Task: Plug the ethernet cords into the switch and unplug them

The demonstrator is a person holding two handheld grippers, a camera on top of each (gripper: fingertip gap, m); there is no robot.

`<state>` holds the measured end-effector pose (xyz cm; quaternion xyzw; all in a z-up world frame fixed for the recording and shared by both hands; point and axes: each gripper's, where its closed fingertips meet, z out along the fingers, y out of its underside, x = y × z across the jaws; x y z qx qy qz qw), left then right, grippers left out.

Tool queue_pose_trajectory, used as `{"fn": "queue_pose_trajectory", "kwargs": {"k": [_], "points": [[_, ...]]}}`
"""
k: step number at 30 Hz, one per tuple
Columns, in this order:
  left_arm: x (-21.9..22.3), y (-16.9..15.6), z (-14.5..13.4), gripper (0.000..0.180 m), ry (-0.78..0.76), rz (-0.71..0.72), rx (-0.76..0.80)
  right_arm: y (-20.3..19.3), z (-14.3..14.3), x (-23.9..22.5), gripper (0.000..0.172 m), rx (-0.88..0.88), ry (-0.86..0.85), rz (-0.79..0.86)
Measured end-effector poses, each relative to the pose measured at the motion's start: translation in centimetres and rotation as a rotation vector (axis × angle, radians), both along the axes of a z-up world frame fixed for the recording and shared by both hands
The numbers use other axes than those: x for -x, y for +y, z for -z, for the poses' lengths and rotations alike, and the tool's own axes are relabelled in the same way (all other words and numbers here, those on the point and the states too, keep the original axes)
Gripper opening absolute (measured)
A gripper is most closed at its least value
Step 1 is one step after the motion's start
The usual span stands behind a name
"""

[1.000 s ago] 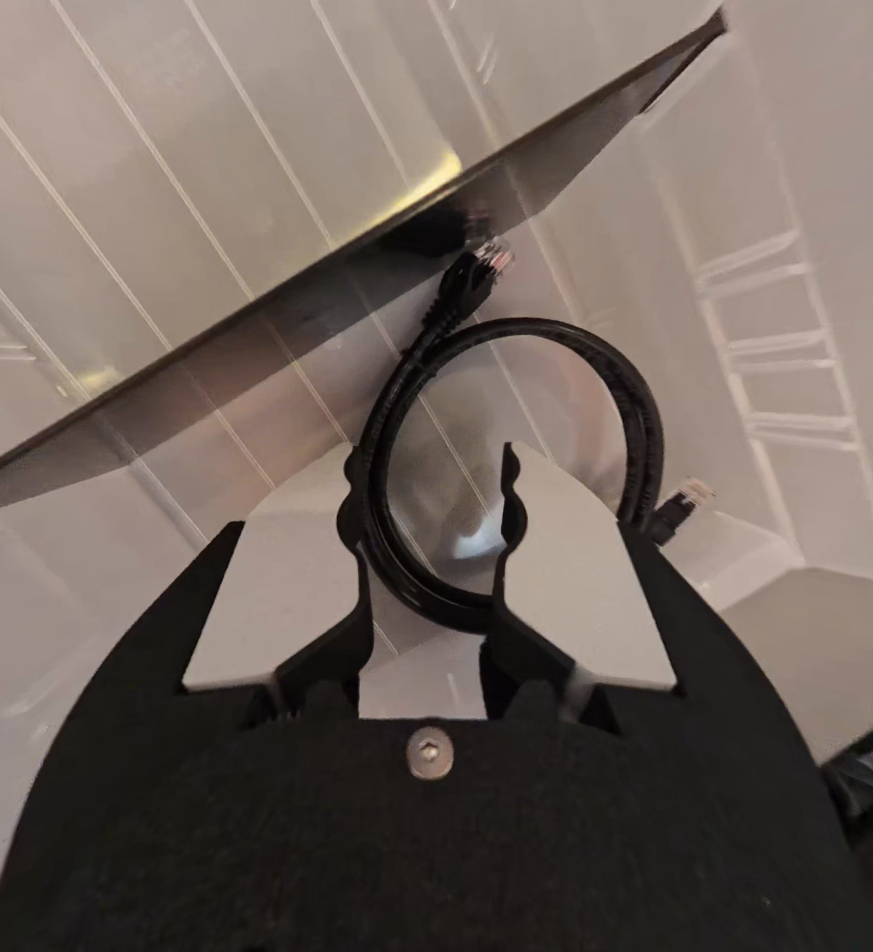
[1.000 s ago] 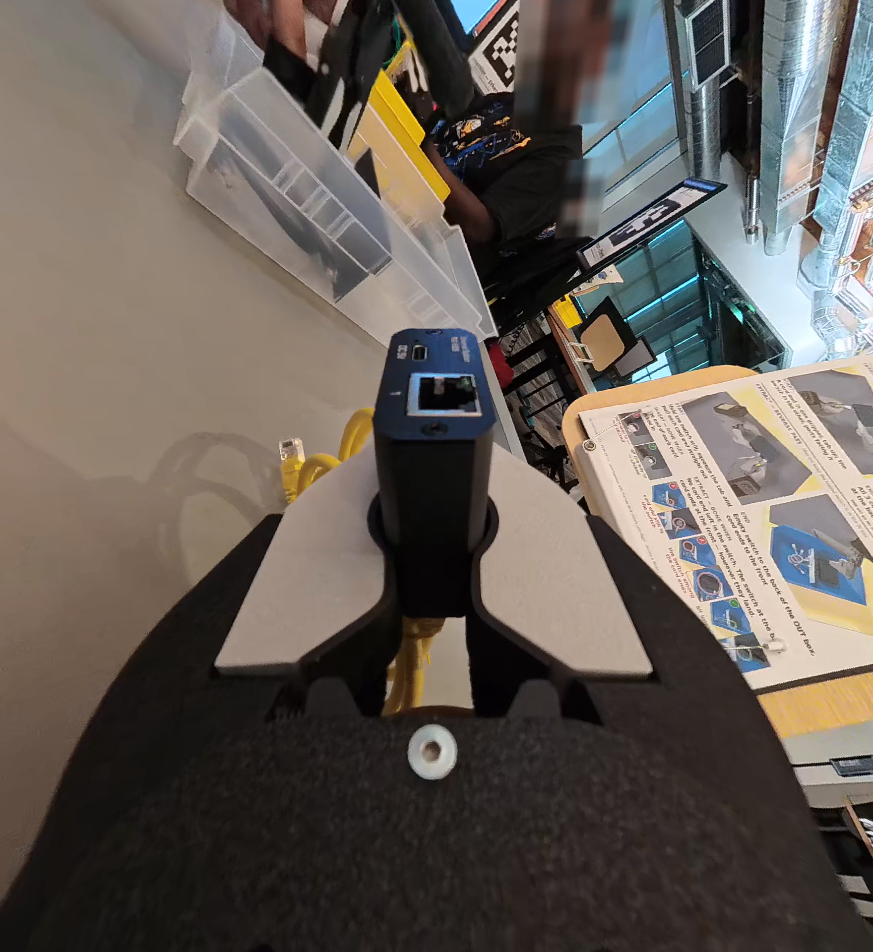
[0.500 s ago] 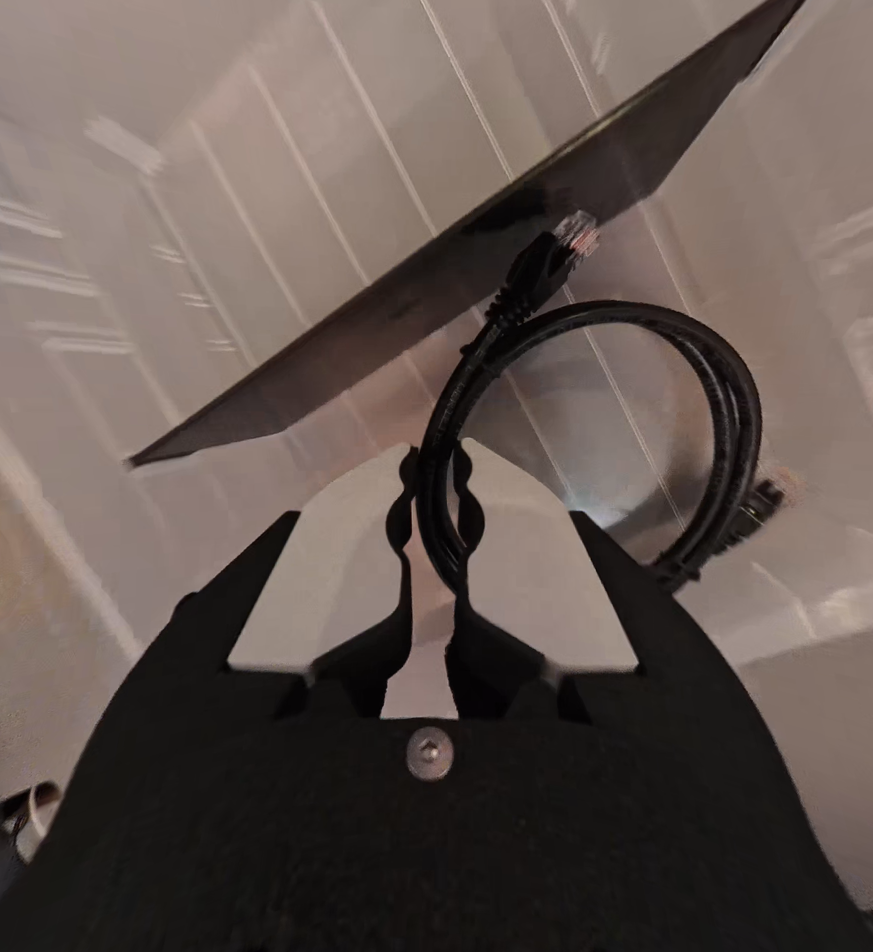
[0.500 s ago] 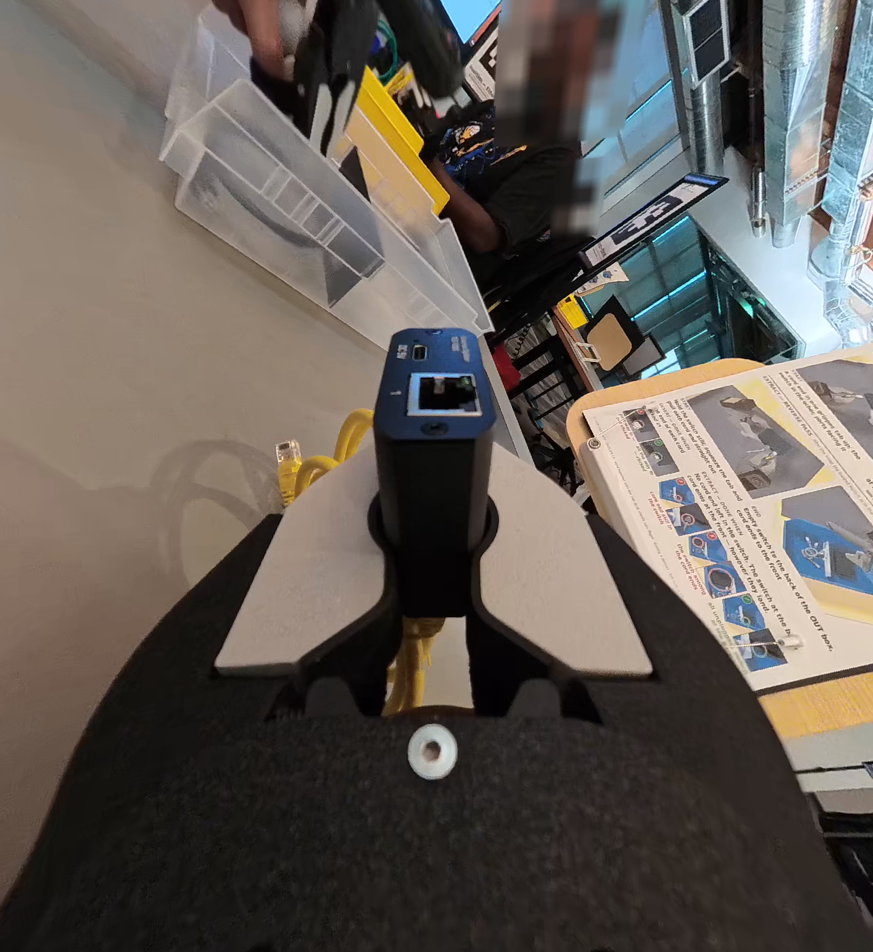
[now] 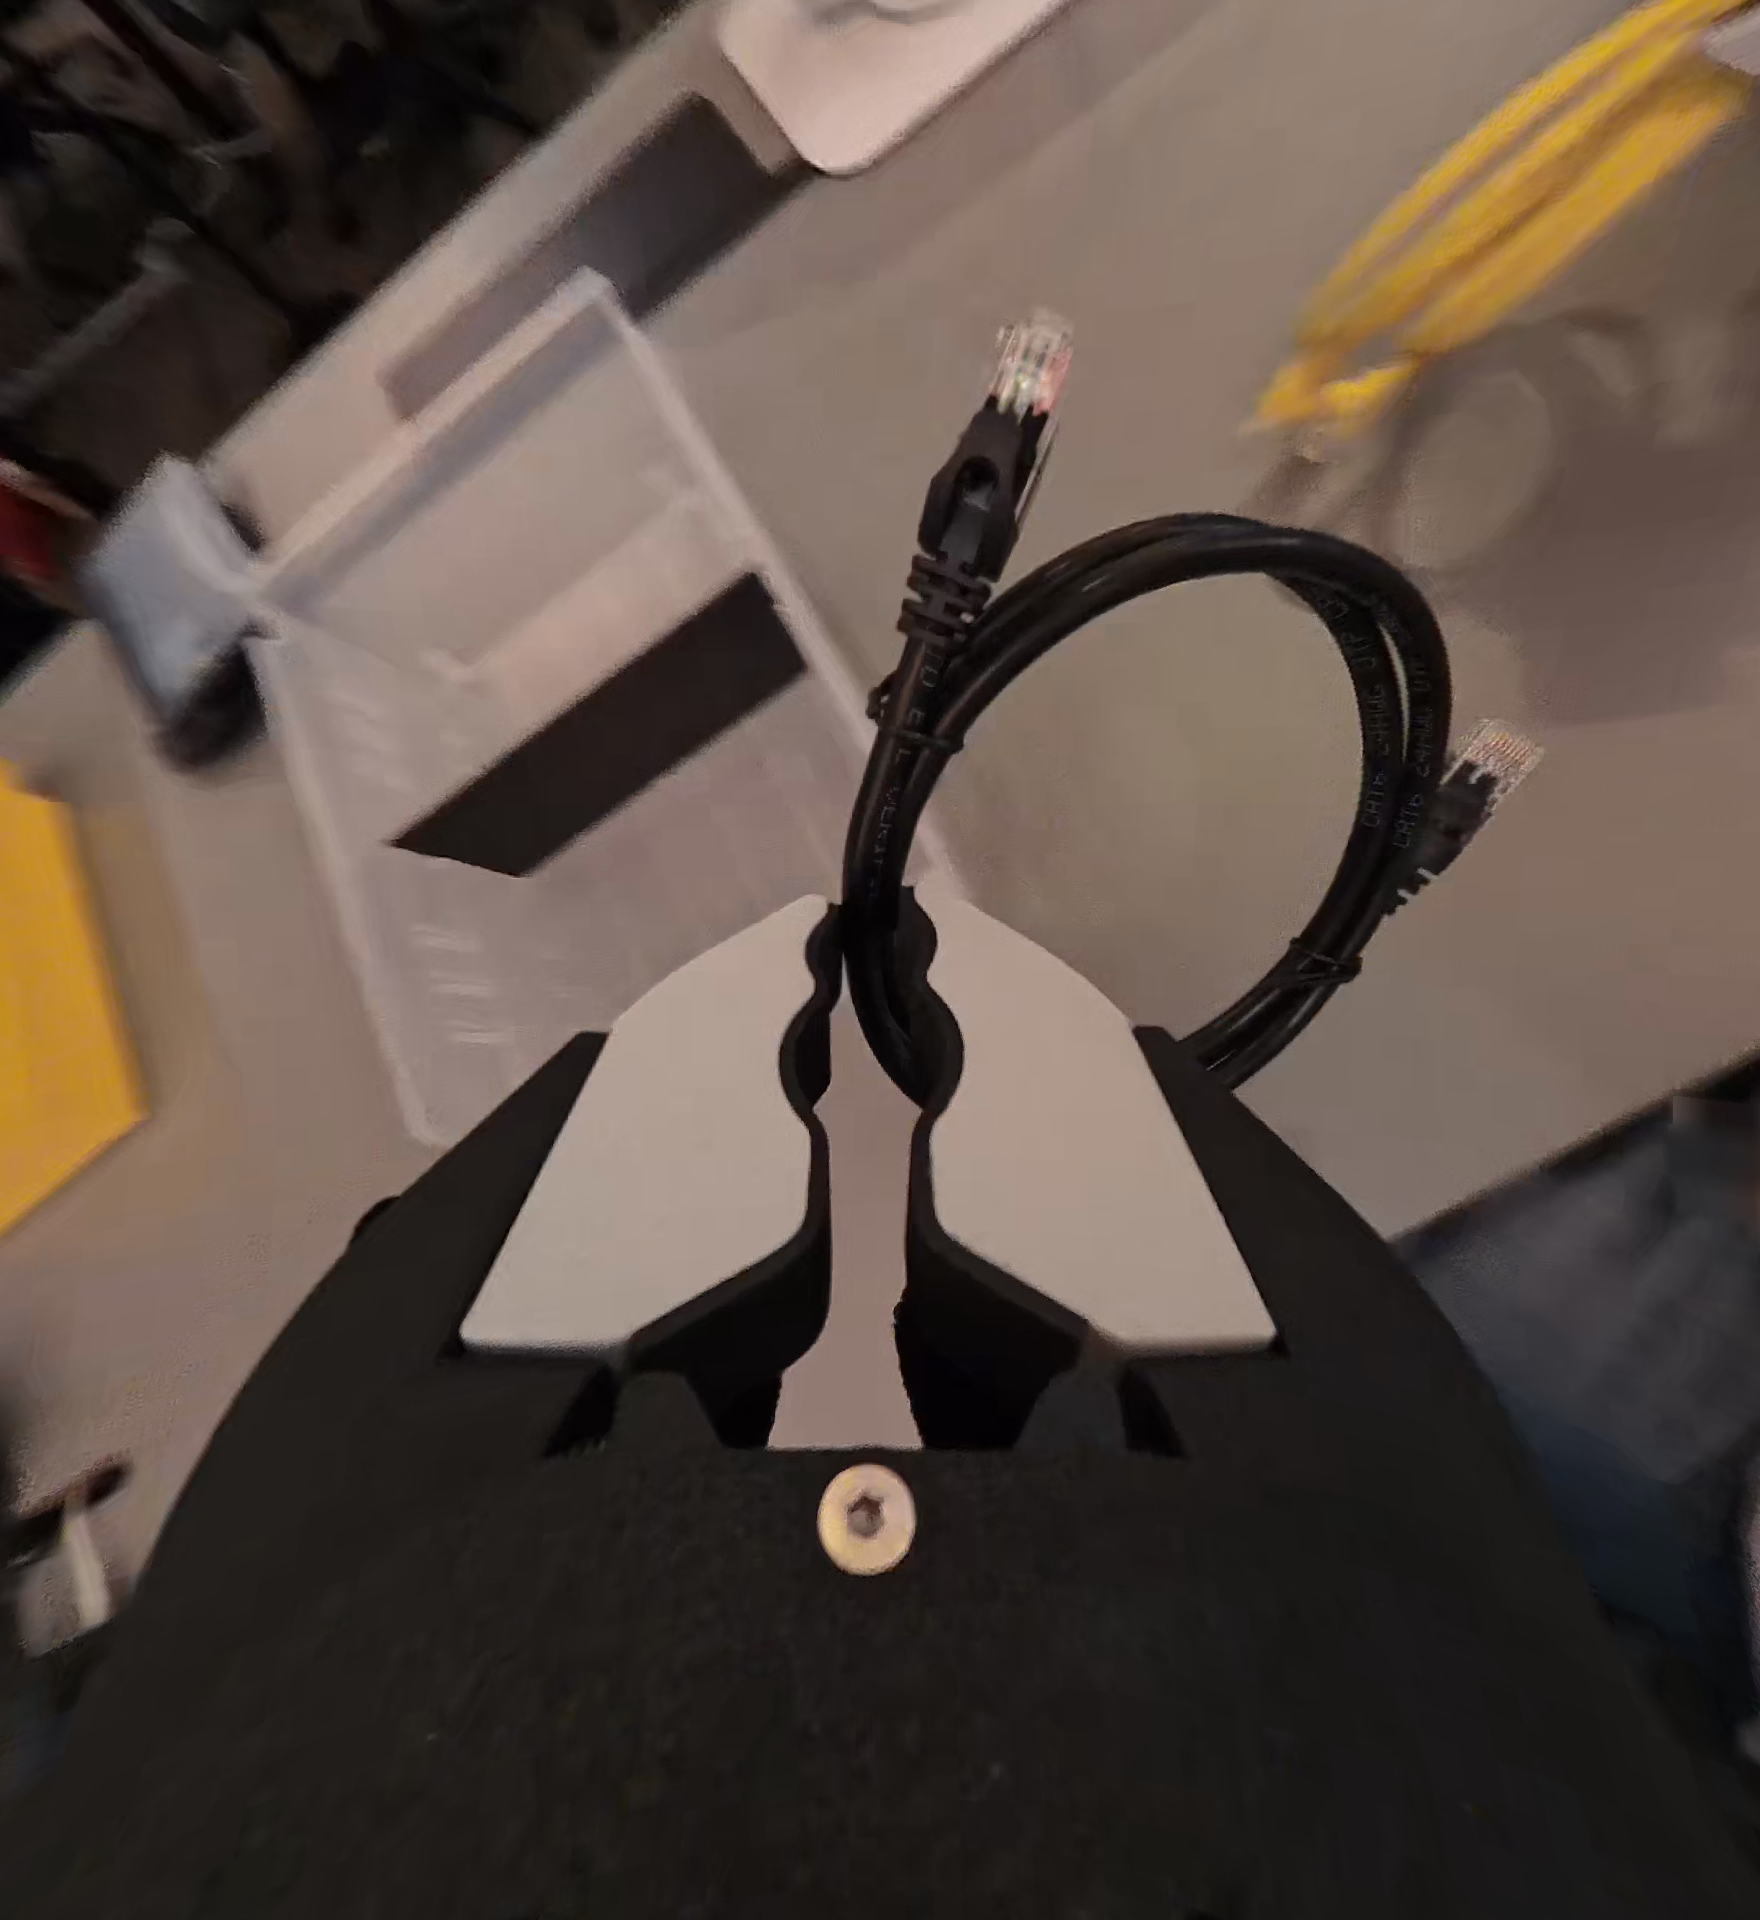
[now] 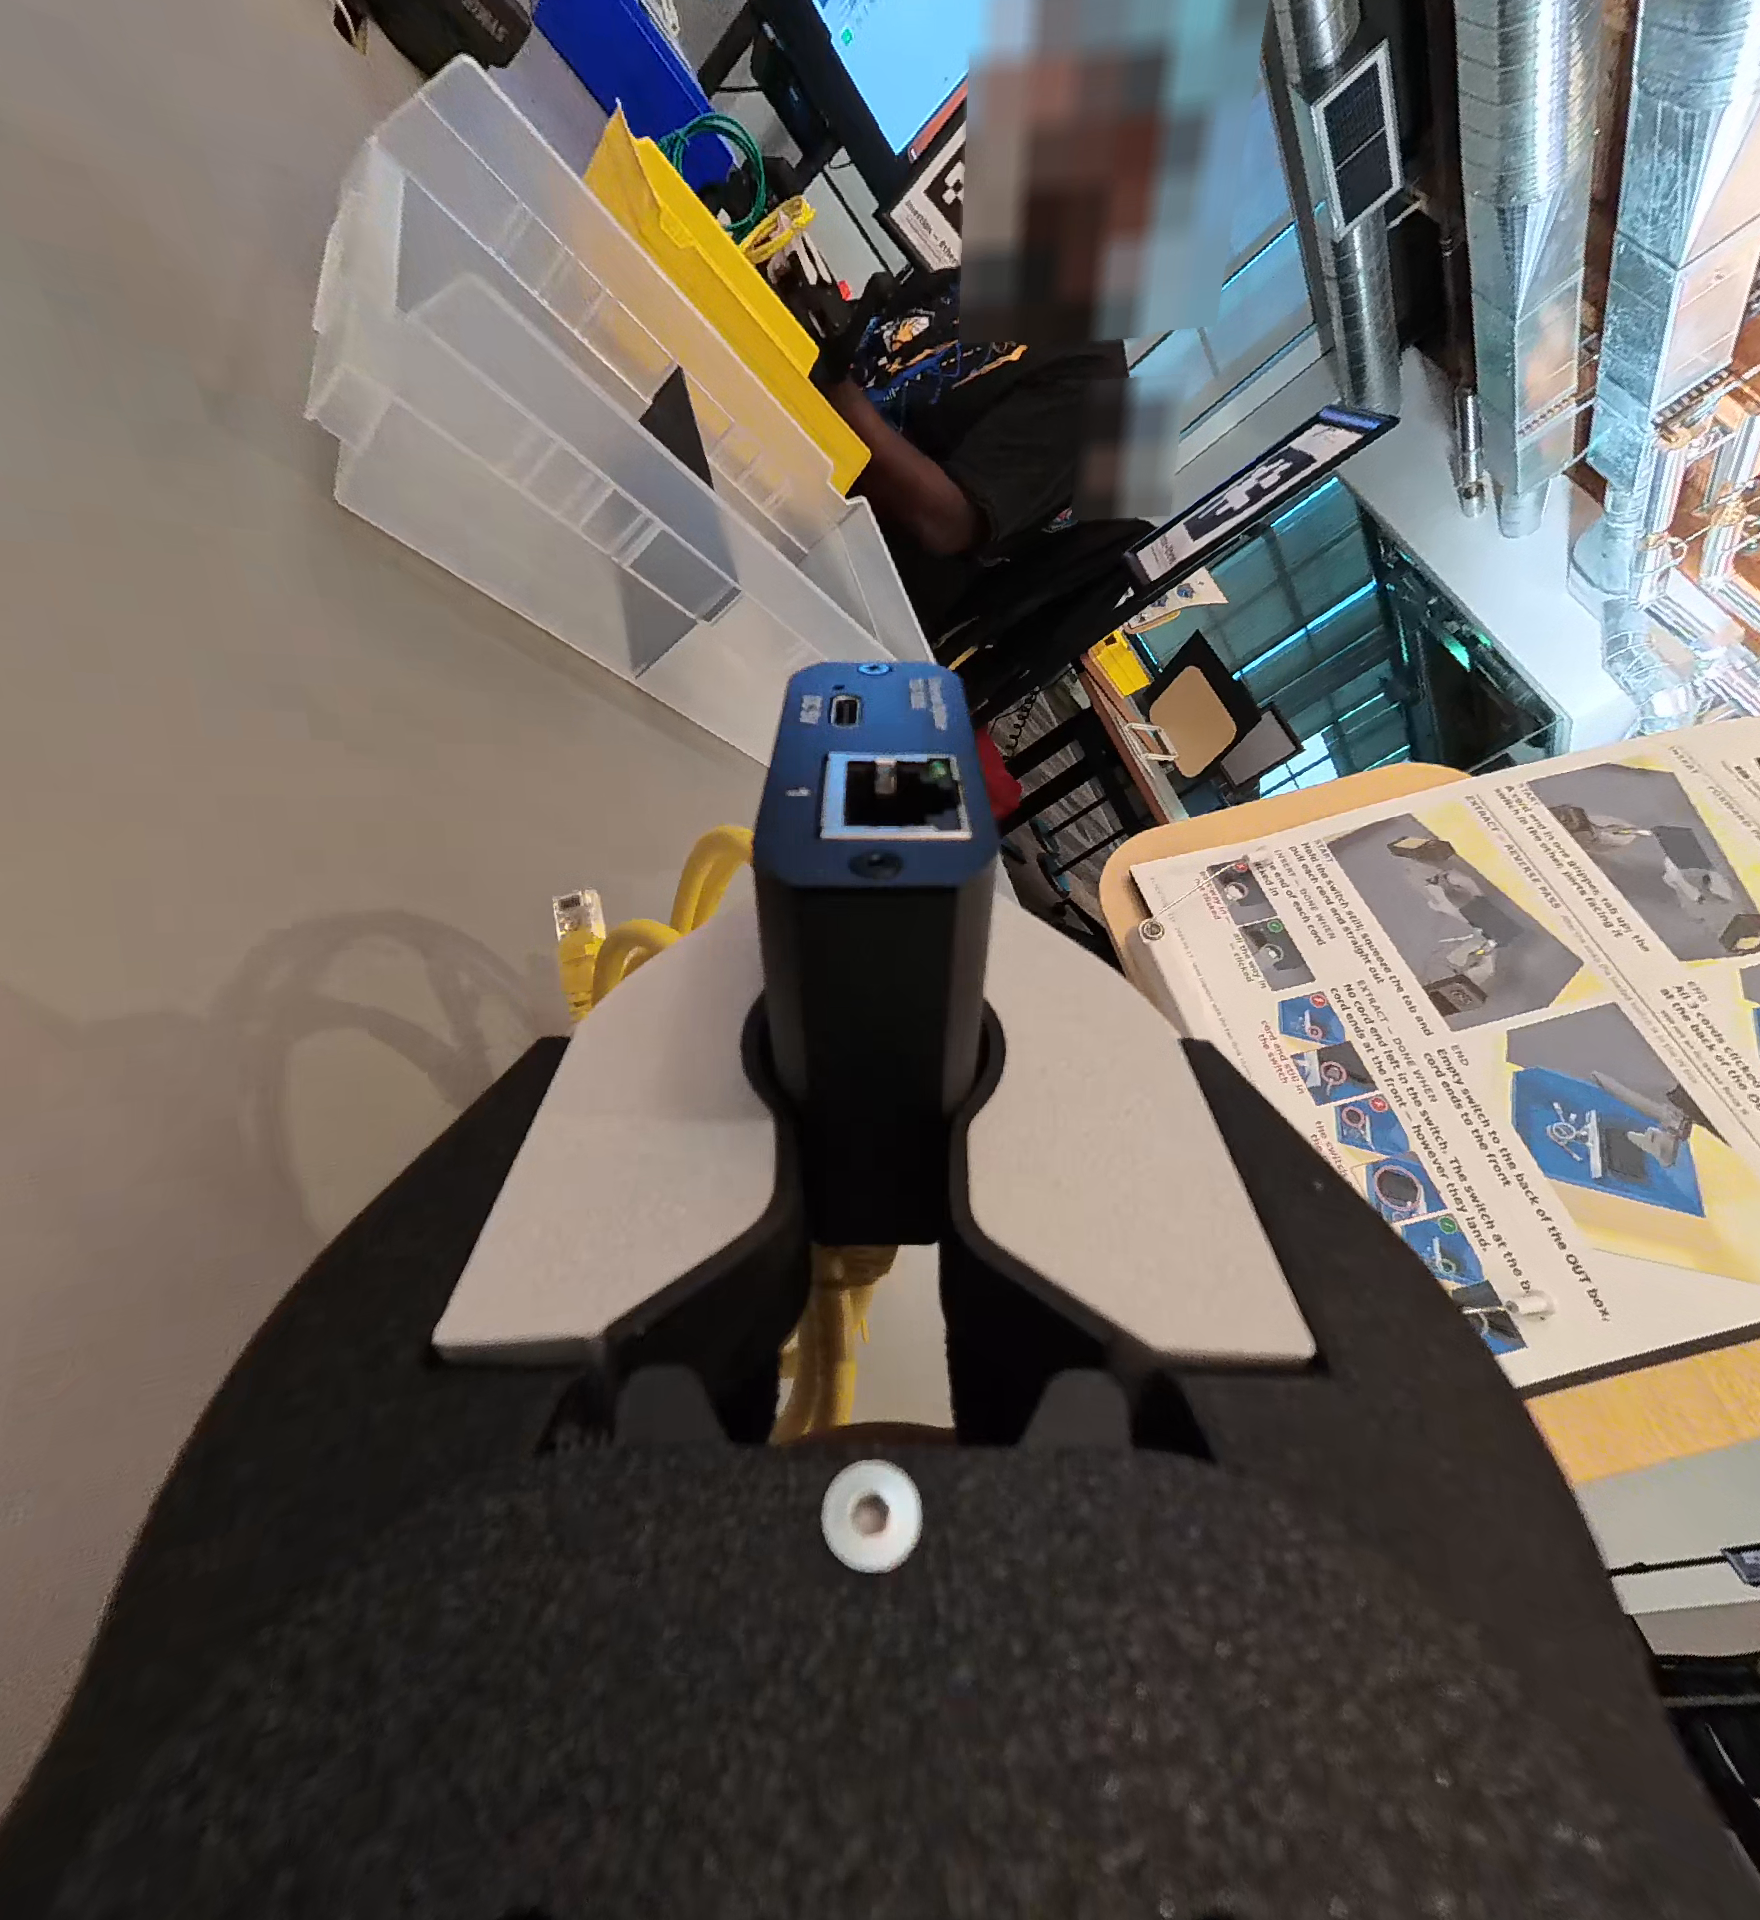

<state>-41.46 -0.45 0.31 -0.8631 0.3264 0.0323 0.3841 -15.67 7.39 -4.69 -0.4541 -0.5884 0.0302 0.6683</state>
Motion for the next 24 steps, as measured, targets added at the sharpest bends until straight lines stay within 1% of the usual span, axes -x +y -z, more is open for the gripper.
{"fn": "queue_pose_trajectory", "kwargs": {"k": [3,6,7,8,10,13,17,18,19,21,23,24], "points": [[-2.8,-0.9,5.0,0.010,-0.035,-0.034,0.126,0.1,0.1,-0.1,0.024,0.010,0.002,0.000],[-6.4,-2.1,11.4,0.010,-0.191,-0.041,0.339,0.3,0.6,0.0,0.024,0.019,-0.006,0.001],[-7.2,-2.4,13.3,0.010,-0.219,-0.050,0.399,0.4,0.8,0.0,0.024,0.018,-0.013,0.003],[-7.5,-2.5,14.9,0.010,-0.224,-0.066,0.437,0.4,1.0,0.0,0.024,0.017,-0.020,0.006],[-7.6,-2.4,17.0,0.010,-0.204,-0.095,0.458,0.5,1.2,0.0,0.024,0.019,-0.027,0.007],[-8.2,-2.1,18.1,0.011,-0.228,-0.092,0.455,0.6,1.4,0.0,0.023,0.028,-0.029,0.004],[-7.8,-1.5,18.5,0.013,-0.186,-0.084,0.386,0.7,1.7,0.0,0.023,0.030,-0.037,0.008],[-7.9,-1.6,18.5,0.019,-0.194,-0.074,0.380,0.7,1.8,0.0,0.024,0.032,-0.039,0.008],[-8.1,-1.7,18.4,0.028,-0.214,-0.057,0.383,0.8,1.9,0.0,0.023,0.035,-0.039,0.009],[-8.4,-1.8,18.0,0.039,-0.261,-0.015,0.387,0.8,2.0,0.0,0.024,0.038,-0.040,0.009],[-8.8,-1.3,17.0,0.039,-0.338,0.031,0.381,0.8,2.0,0.0,0.023,0.042,-0.037,0.007],[-9.3,-1.1,16.3,0.039,-0.390,0.078,0.379,0.8,1.9,0.0,0.023,0.042,-0.037,0.005]]}}
